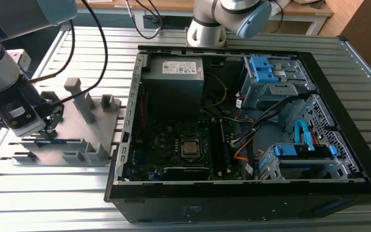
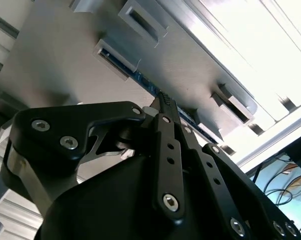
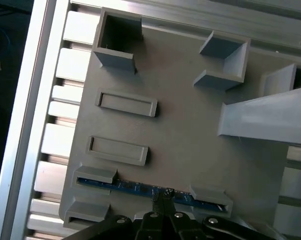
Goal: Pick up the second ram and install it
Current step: 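Pick up the second ram and move it above second insertion slot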
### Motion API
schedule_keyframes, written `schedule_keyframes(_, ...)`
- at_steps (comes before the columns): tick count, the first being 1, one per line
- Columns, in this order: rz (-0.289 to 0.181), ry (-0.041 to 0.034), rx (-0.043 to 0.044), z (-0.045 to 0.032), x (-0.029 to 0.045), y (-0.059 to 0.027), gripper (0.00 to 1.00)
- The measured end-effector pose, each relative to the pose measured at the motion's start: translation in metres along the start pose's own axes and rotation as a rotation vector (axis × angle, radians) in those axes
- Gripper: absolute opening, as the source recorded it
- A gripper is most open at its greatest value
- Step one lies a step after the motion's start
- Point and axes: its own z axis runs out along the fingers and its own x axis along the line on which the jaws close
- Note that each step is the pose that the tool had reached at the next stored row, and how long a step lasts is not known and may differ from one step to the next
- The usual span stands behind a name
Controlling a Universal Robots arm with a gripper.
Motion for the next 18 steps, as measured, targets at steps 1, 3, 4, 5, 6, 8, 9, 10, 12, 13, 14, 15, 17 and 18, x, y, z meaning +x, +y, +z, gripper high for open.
schedule_keyframes(1,-0.008,0.0001,-0.0003,0.0000,0.0000,0.0000,0.10)
schedule_keyframes(3,-0.022,0.0004,-0.0006,0.0000,0.0000,0.0000,0.10)
schedule_keyframes(4,-0.029,0.0004,-0.0009,0.0000,0.0000,0.0000,0.10)
schedule_keyframes(5,-0.036,0.0006,-0.0011,0.0000,0.0000,0.0000,0.10)
schedule_keyframes(6,-0.043,0.0006,-0.0013,0.0000,0.0000,0.0000,0.10)
schedule_keyframes(8,-0.058,0.0008,-0.0017,0.0000,0.0000,0.0000,0.10)
schedule_keyframes(9,-0.065,0.0009,-0.0020,0.0000,0.0000,0.0000,0.10)
schedule_keyframes(10,-0.071,0.0010,-0.0021,0.0000,0.0000,0.0000,0.10)
schedule_keyframes(12,-0.085,0.0012,-0.0025,0.0000,0.0000,0.0000,0.10)
schedule_keyframes(13,-0.092,0.0014,-0.0027,0.0000,0.0000,0.0000,0.10)
schedule_keyframes(14,-0.099,0.0014,-0.0030,0.0000,0.0000,0.0000,0.10)
schedule_keyframes(15,-0.106,0.0015,-0.0031,0.0000,0.0000,0.0000,0.10)
schedule_keyframes(17,-0.119,0.0017,-0.0035,0.0000,0.0000,0.0000,0.10)
schedule_keyframes(18,-0.125,0.0018,-0.0037,0.0000,0.0000,0.0000,0.10)
